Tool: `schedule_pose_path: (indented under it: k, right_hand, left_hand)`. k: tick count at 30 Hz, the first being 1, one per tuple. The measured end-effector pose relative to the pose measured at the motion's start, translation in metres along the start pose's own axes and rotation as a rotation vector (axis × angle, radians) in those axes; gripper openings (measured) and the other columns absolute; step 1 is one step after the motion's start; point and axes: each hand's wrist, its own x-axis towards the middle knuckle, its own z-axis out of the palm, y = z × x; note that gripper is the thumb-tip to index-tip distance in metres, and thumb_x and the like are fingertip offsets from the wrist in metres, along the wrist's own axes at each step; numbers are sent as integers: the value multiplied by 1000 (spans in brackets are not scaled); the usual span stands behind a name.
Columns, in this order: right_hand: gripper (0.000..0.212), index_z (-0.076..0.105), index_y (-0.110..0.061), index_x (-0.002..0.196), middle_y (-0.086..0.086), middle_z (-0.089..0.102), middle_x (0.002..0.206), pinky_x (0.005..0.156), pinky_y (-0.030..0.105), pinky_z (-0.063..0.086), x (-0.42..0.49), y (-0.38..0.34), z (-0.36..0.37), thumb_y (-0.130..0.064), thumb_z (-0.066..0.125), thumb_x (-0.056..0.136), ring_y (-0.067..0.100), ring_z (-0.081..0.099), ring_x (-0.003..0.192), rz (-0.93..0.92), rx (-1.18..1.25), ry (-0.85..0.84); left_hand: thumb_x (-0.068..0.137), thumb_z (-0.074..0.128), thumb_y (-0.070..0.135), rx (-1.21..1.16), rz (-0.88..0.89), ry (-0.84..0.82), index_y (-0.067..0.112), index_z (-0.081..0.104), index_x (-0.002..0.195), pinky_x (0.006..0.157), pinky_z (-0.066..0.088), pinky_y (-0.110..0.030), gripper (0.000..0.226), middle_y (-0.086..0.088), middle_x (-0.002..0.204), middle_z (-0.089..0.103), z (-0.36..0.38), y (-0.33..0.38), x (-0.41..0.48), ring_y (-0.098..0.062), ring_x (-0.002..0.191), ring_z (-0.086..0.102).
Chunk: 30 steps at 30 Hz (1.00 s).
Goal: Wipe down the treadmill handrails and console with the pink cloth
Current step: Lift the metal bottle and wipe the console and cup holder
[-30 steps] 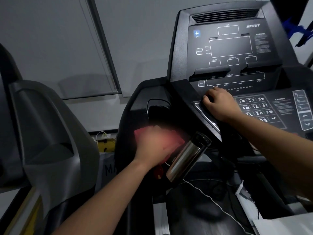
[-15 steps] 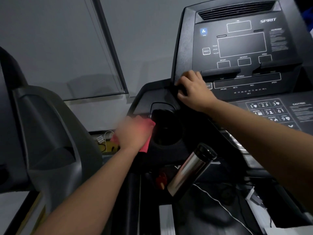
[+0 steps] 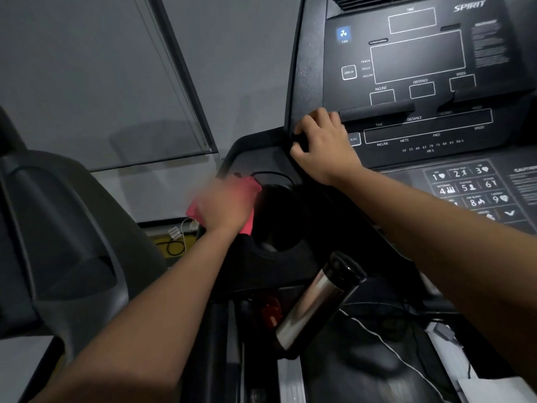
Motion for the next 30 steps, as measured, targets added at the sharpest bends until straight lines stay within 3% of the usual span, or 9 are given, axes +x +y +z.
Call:
schedule_pose_path:
  k: [6, 11, 15, 19, 24, 27, 30]
  right_hand:
    - [30, 53, -7, 111, 13, 47, 119, 95, 39, 31, -1, -1, -5, -26, 50, 87, 32, 39, 113, 22, -7, -7]
    - [31, 53, -7, 112, 14, 46, 119, 95, 38, 30, -4, -5, -8, -26, 49, 89, 31, 38, 114, 41, 0, -26]
    - [31, 53, -6, 111, 15, 47, 118, 93, 40, 32, -5, -6, -7, -26, 48, 89, 33, 39, 113, 47, -25, -15]
    - [31, 54, -5, 110, 15, 48, 117, 90, 41, 33, -4, -5, -6, -26, 48, 89, 34, 40, 111, 51, -42, -5]
    - [30, 54, -6, 110, 15, 48, 116, 87, 40, 33, -3, -4, -5, -27, 48, 88, 33, 40, 109, 48, -56, 4]
    - [30, 54, -7, 109, 14, 49, 114, 86, 40, 33, -2, -3, -3, -27, 49, 87, 33, 41, 107, 46, -55, 13]
    - [29, 55, -7, 108, 14, 49, 112, 86, 41, 34, -1, -3, -2, -27, 50, 87, 33, 41, 106, 44, -44, 21]
  left_hand:
    - [86, 57, 49, 69, 173, -175, 30, 48, 126, 97, 30, -44, 46, -4, 127, 43, -13, -15, -31, -29, 121, 34]
    - [88, 49, 58, 80, 272, -179, 41, 52, 126, 95, 28, -39, 42, 4, 120, 44, -21, -26, -75, -21, 116, 34]
    - [76, 21, 72, 50, 364, -188, 37, 55, 121, 86, 28, -36, 66, 6, 115, 47, -22, -18, -109, -19, 110, 38]
    - [75, 22, 69, -6, 465, -229, 32, 56, 118, 88, 31, -37, 65, 6, 113, 48, -19, 1, -120, -20, 107, 41]
    - [82, 24, 54, -98, 579, -256, 17, 58, 114, 80, 44, -43, 60, -3, 105, 54, -17, 39, -109, -26, 92, 50]
    - [80, 17, 40, -154, 577, -306, 5, 53, 121, 88, 42, -43, 65, -13, 110, 52, -17, 66, -101, -32, 94, 50]
    - [91, 41, 15, -242, 428, -373, 7, 47, 127, 93, 40, -41, 38, -13, 118, 49, -10, 77, -90, -34, 107, 51]
